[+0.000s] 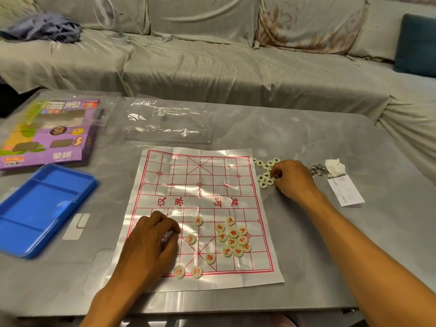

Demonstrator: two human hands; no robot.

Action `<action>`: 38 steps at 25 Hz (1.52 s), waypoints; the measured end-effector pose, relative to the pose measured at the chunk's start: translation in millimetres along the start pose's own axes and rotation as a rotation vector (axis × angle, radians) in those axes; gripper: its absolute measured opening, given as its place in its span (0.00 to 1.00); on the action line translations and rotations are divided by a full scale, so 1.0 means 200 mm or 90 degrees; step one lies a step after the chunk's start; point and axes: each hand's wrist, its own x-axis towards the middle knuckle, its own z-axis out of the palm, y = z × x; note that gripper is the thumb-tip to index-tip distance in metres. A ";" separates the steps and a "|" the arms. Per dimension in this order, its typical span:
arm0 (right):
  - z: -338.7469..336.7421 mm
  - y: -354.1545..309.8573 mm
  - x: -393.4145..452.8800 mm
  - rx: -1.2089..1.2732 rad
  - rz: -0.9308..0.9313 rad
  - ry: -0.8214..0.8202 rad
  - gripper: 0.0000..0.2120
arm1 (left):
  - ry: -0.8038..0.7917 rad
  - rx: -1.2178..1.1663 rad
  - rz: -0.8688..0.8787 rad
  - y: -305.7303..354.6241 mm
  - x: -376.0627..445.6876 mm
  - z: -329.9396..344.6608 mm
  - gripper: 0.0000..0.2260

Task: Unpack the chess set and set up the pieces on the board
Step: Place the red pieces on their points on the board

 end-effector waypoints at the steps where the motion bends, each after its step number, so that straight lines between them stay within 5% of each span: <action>1: 0.00 0.00 0.00 0.003 0.006 0.002 0.12 | 0.002 0.001 -0.002 0.00 0.00 0.00 0.16; 8: -0.04 -0.06 -0.03 0.143 0.039 0.057 0.07 | 0.013 0.004 -0.013 0.00 0.01 0.03 0.16; 13: 0.08 -0.50 -0.07 0.232 -0.140 -0.006 0.09 | 0.010 -0.004 -0.026 0.01 0.00 0.02 0.17; 17: 0.22 -0.63 -0.08 0.212 -0.165 -0.061 0.10 | 0.002 -0.005 -0.016 0.00 0.00 0.01 0.15; 21: 0.18 -0.48 -0.08 0.265 -0.124 0.056 0.09 | -0.026 -0.015 -0.015 -0.03 0.03 -0.01 0.14; 25: 0.13 -0.16 -0.12 0.156 -0.026 0.126 0.14 | -0.018 -0.016 -0.017 -0.03 0.02 0.00 0.16; 27: 0.11 -0.06 -0.15 0.065 -0.055 0.077 0.19 | -0.022 -0.017 -0.033 -0.03 0.02 0.01 0.14; 30: 0.11 -0.03 -0.16 0.000 -0.167 0.006 0.14 | -0.015 -0.019 -0.037 -0.03 0.01 0.01 0.14; 38: 0.03 -0.11 -0.07 -0.100 -0.199 -0.094 0.16 | 0.000 -0.014 -0.023 -0.01 0.01 0.01 0.17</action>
